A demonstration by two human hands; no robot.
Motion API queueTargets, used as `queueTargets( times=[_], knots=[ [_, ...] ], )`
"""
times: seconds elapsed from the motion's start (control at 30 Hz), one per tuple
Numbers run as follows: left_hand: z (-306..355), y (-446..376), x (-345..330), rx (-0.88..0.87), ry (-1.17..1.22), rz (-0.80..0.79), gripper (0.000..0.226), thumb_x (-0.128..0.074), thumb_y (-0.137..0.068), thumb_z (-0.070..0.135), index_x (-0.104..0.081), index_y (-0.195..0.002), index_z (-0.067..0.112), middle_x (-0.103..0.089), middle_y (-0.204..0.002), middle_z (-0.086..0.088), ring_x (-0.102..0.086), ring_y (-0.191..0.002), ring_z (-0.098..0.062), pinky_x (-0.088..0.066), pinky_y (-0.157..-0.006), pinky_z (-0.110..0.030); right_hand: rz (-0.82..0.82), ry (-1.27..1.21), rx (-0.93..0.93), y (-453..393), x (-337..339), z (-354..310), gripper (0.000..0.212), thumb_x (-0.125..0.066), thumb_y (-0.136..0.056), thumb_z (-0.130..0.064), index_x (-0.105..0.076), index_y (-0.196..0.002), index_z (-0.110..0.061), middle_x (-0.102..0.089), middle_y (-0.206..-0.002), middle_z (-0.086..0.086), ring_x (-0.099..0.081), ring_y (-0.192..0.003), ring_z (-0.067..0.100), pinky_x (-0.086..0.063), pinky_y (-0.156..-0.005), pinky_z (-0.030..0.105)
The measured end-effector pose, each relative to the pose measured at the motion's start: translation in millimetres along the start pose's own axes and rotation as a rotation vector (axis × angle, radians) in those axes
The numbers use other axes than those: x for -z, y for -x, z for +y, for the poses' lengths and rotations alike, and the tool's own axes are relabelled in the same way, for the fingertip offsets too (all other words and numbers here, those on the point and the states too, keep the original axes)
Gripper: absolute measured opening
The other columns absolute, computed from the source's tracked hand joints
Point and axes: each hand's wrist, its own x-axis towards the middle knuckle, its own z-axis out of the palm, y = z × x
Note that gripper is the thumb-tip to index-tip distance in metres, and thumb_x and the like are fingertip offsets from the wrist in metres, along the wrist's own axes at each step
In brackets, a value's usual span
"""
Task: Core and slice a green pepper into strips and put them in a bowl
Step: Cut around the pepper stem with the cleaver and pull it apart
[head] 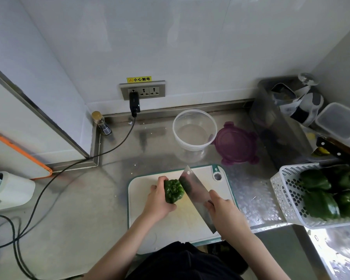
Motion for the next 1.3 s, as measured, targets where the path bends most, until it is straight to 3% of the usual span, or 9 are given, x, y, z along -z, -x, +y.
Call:
queueTargets(
  times=[0.33, 0.43, 0.57, 0.73, 0.87, 1.0, 1.07, 1.17, 1.3],
  knots=[
    [-1.3, -2.1, -1.5, 0.01, 0.032, 0.01, 0.071, -0.072, -0.062, 0.009, -0.032, -0.115, 0.031, -0.041, -0.101, -0.005, -0.047, -0.095, -0.029, -0.047, -0.081, -0.038, -0.028, -0.011, 0.015, -4.8, -7.7, 2.8, 0.016, -0.032, -0.101, -0.028, -0.03, -0.088, -0.018, -0.049, -0.069, 0.001, -0.049, -0.063, 0.028, -0.03, -0.047, 0.031],
    [-1.0, -3.0, -2.2, 0.022, 0.053, 0.028, 0.069, -0.073, -0.06, 0.008, -0.034, -0.113, 0.029, -0.044, -0.101, -0.006, -0.047, -0.095, -0.028, -0.044, -0.075, -0.032, -0.047, -0.013, 0.028, -9.3, -5.5, 3.1, 0.017, -0.032, -0.101, -0.028, -0.031, -0.088, -0.017, -0.044, -0.063, -0.002, -0.052, -0.06, 0.028, -0.037, -0.047, 0.031],
    [-1.0, -8.3, -1.2, 0.059, 0.095, 0.058, 0.068, -0.074, -0.057, 0.004, -0.035, -0.106, 0.032, -0.05, -0.1, -0.008, -0.049, -0.094, -0.025, -0.038, -0.063, -0.027, -0.108, -0.064, 0.019, -19.2, 3.1, 2.4, 0.018, -0.031, -0.1, -0.027, -0.033, -0.086, -0.016, -0.051, -0.07, 0.004, -0.052, -0.046, 0.025, -0.048, -0.038, 0.032],
    [-4.1, -14.2, -2.1, 0.083, 0.109, 0.078, 0.067, -0.075, -0.055, 0.006, -0.036, -0.104, 0.032, -0.055, -0.098, -0.006, -0.053, -0.093, -0.024, -0.038, -0.06, -0.026, -0.172, -0.099, 0.066, -31.4, 12.9, 8.8, 0.018, -0.032, -0.1, -0.024, -0.036, -0.085, -0.015, -0.051, -0.071, 0.004, -0.049, -0.032, 0.018, -0.033, -0.029, 0.022],
    [-8.7, -14.2, -3.6, 0.076, 0.103, 0.098, 0.065, -0.072, -0.055, 0.012, -0.033, -0.1, 0.039, -0.057, -0.098, -0.005, -0.056, -0.088, -0.022, -0.038, -0.058, -0.022, -0.186, -0.111, 0.089, -34.6, 13.8, 11.1, 0.018, -0.035, -0.099, -0.027, -0.036, -0.085, -0.016, -0.049, -0.067, 0.007, -0.048, -0.027, 0.018, -0.035, -0.03, 0.027],
    [-9.5, -17.8, 0.5, 0.004, 0.01, 0.073, 0.066, -0.074, -0.054, 0.022, -0.035, -0.104, 0.039, -0.057, -0.098, -0.001, -0.059, -0.085, -0.019, -0.051, -0.069, -0.03, -0.186, -0.153, 0.099, -36.6, 9.9, 12.9, 0.015, -0.037, -0.095, -0.025, -0.037, -0.082, -0.019, -0.056, -0.064, 0.016, -0.056, -0.032, 0.024, -0.038, -0.03, 0.027],
    [-15.8, -21.0, 2.1, -0.053, 0.004, 0.078, 0.069, -0.074, -0.05, 0.026, -0.035, -0.105, 0.042, -0.057, -0.097, 0.001, -0.059, -0.086, -0.017, -0.052, -0.072, -0.031, -0.193, -0.226, 0.125, -40.9, 7.1, 16.2, 0.002, -0.042, -0.095, -0.023, -0.04, -0.094, -0.022, -0.06, -0.069, 0.022, -0.059, -0.037, 0.03, -0.041, -0.031, 0.029],
    [-29.7, -28.8, 1.6, -0.16, 0.034, 0.129, 0.075, -0.072, -0.051, 0.022, -0.036, -0.113, 0.043, -0.057, -0.101, 0.003, -0.057, -0.091, -0.013, -0.05, -0.072, -0.027, -0.198, -0.299, 0.19, -46.9, -6.0, 24.1, 0.021, -0.046, -0.096, -0.021, -0.033, -0.108, -0.032, -0.061, -0.076, 0.023, -0.06, -0.039, 0.032, -0.047, -0.034, 0.032],
    [-46.1, -42.4, -4.9, -0.342, 0.022, 0.273, 0.081, -0.076, -0.055, 0.021, -0.038, -0.123, 0.042, -0.056, -0.107, 0.009, -0.055, -0.098, -0.011, -0.048, -0.08, -0.026, -0.111, -0.318, 0.176, -55.7, -33.0, 29.9, 0.018, -0.048, -0.095, -0.019, -0.033, -0.099, -0.028, -0.063, -0.069, 0.017, -0.063, -0.041, 0.034, -0.045, -0.034, 0.032]
  ],
)
